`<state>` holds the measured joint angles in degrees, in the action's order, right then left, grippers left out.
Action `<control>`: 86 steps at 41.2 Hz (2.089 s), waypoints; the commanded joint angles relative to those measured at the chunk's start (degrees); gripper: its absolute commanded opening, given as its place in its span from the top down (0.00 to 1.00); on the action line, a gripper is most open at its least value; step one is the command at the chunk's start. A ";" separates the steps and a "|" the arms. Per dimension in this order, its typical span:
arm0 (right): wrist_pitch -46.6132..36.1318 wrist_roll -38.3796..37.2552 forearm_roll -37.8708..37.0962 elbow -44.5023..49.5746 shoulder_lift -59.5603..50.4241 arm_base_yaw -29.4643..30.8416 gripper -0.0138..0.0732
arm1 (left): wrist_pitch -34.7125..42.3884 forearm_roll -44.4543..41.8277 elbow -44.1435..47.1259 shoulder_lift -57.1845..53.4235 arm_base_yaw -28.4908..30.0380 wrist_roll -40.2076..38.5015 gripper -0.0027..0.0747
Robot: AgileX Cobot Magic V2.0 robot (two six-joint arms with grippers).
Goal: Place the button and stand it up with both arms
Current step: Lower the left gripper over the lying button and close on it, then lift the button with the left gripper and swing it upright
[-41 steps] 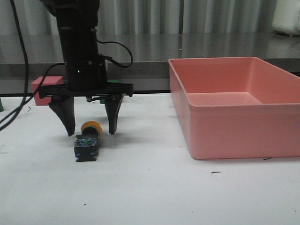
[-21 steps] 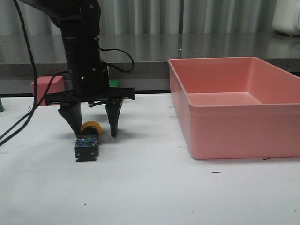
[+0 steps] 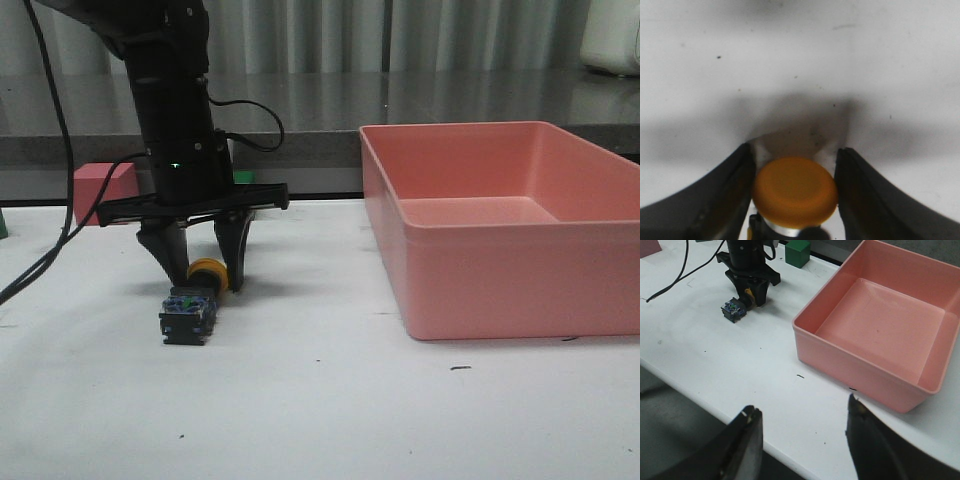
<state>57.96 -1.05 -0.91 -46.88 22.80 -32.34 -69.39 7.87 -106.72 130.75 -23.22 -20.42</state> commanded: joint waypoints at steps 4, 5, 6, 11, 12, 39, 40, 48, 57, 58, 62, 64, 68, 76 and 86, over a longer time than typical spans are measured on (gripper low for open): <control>-3.79 0.68 -0.78 -1.18 0.58 0.27 0.38 | -2.93 -0.73 -1.75 -3.58 -0.27 0.13 0.58; -3.79 0.68 -0.78 -1.18 0.58 0.27 0.38 | -2.93 -1.14 -1.75 -3.58 -0.30 0.13 0.60; -3.79 0.68 -0.78 -1.18 0.58 0.27 0.38 | -2.93 -1.47 -1.75 -3.58 -0.38 0.13 0.61; -3.79 0.68 -0.78 -1.18 0.58 0.27 0.38 | -2.93 -3.30 -1.75 -3.58 -0.66 0.13 0.65; -3.79 0.68 -0.78 -1.18 0.58 0.27 0.38 | -2.93 -3.30 -1.75 -3.58 -0.66 0.13 0.65; -3.79 0.68 -0.78 -1.18 0.58 0.27 0.38 | 3.73 -17.99 6.23 -25.66 -0.03 3.25 0.65; -3.79 0.68 -0.78 -1.18 0.58 0.27 0.38 | 5.07 -17.99 7.36 -26.75 0.21 3.23 0.65; -3.79 0.68 -0.78 -1.18 0.58 0.27 0.38 | 17.06 -17.99 18.95 -36.10 2.98 4.89 0.65; -3.79 0.68 -0.78 -1.18 0.58 0.27 0.38 | 34.73 -17.74 34.95 -45.92 6.18 6.04 0.65; -3.79 0.68 -0.78 -1.18 0.58 0.27 0.38 | 36.64 -17.74 36.69 -46.81 6.44 6.04 0.65; -3.79 0.68 -0.78 -1.18 0.58 0.27 0.38 | 46.32 -18.15 44.82 -50.46 7.05 6.16 0.65; -3.79 0.68 -0.78 -1.18 0.58 0.27 0.38 | 52.46 -18.27 49.49 -52.01 7.54 6.16 0.65; -3.79 0.68 -0.78 -1.18 0.58 0.27 0.38 | 63.55 -18.27 56.57 -54.33 8.55 6.16 0.65; -3.79 0.68 -0.78 -1.18 0.58 0.27 0.38 | 86.94 -18.27 71.53 -55.37 10.90 6.16 0.65; -3.79 0.68 -0.78 -1.18 0.58 0.27 0.38 | 108.26 -18.87 81.23 -55.37 13.34 6.16 0.65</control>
<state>58.05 -1.05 -0.91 -46.88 22.80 -32.34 25.87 -11.11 -26.34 77.33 -10.90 -14.35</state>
